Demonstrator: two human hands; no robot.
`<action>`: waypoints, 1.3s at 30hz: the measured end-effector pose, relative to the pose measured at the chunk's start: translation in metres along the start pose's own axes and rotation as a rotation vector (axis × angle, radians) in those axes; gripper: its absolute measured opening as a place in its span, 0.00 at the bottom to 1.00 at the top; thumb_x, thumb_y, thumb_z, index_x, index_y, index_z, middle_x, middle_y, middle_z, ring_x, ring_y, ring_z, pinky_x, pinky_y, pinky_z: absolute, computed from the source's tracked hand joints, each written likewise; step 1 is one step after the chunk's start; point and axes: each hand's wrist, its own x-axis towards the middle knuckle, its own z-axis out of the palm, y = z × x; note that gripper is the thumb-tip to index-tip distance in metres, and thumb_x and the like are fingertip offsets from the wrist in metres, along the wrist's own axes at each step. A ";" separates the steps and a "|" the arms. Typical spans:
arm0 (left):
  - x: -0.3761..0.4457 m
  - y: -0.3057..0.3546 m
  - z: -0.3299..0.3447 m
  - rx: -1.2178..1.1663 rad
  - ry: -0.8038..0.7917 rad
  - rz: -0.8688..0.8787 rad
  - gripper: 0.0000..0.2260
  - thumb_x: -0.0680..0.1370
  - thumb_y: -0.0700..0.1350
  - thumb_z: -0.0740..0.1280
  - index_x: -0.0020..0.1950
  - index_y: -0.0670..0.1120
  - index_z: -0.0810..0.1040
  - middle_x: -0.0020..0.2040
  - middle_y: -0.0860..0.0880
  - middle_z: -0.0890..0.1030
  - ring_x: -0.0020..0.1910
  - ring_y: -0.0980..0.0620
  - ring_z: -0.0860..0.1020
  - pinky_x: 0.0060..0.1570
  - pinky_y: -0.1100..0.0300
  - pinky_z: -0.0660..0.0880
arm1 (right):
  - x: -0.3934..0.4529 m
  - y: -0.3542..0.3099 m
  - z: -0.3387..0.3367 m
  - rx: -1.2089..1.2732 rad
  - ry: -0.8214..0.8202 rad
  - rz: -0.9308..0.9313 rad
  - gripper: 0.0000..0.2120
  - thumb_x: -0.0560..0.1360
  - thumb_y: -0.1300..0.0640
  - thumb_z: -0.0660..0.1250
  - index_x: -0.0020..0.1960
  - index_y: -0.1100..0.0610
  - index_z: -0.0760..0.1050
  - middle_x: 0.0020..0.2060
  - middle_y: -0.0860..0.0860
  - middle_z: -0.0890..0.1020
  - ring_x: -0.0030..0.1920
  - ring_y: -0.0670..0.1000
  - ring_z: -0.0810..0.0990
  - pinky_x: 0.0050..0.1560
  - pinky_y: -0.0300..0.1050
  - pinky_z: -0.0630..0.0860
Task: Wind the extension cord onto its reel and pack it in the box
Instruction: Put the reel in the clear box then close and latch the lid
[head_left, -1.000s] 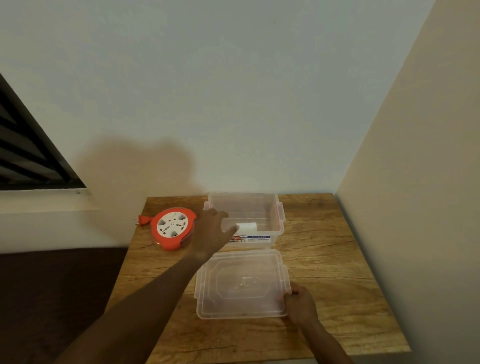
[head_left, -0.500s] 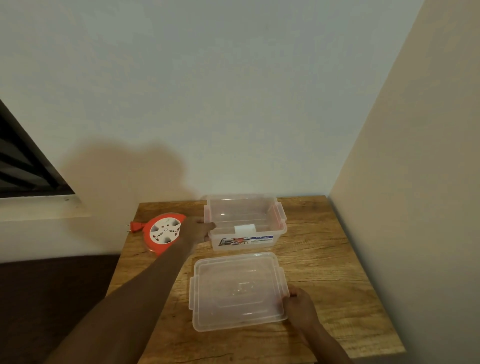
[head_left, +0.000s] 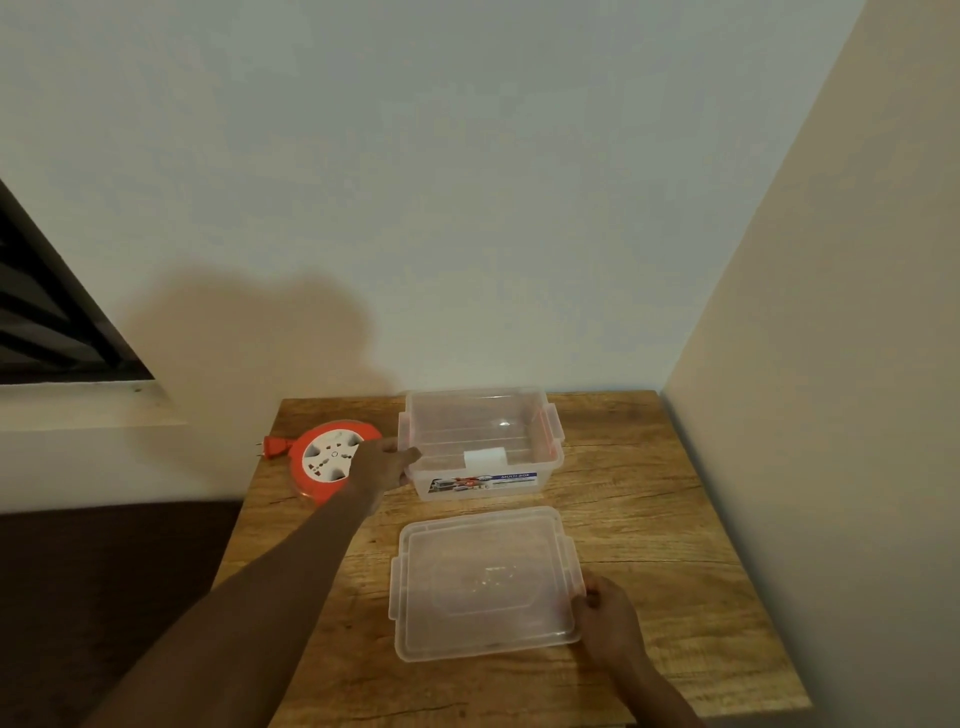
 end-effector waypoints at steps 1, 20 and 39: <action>-0.002 -0.001 -0.001 -0.006 -0.003 0.014 0.13 0.79 0.38 0.73 0.63 0.39 0.82 0.58 0.39 0.85 0.48 0.44 0.85 0.40 0.58 0.83 | 0.001 0.001 0.000 -0.008 0.010 -0.001 0.14 0.77 0.65 0.62 0.47 0.46 0.79 0.42 0.45 0.83 0.42 0.46 0.82 0.43 0.45 0.83; -0.089 -0.086 0.018 0.126 0.144 -0.125 0.11 0.82 0.42 0.68 0.64 0.44 0.82 0.60 0.45 0.83 0.54 0.48 0.80 0.52 0.53 0.76 | 0.002 -0.006 -0.008 -0.148 0.051 -0.036 0.08 0.71 0.61 0.68 0.38 0.49 0.78 0.34 0.46 0.83 0.36 0.46 0.80 0.33 0.41 0.73; -0.087 -0.065 0.004 0.086 0.232 -0.164 0.17 0.82 0.42 0.69 0.71 0.42 0.77 0.67 0.41 0.80 0.61 0.44 0.79 0.65 0.46 0.77 | 0.035 -0.017 -0.028 -0.553 -0.039 -0.090 0.30 0.67 0.45 0.71 0.64 0.52 0.64 0.56 0.52 0.79 0.51 0.53 0.81 0.49 0.47 0.76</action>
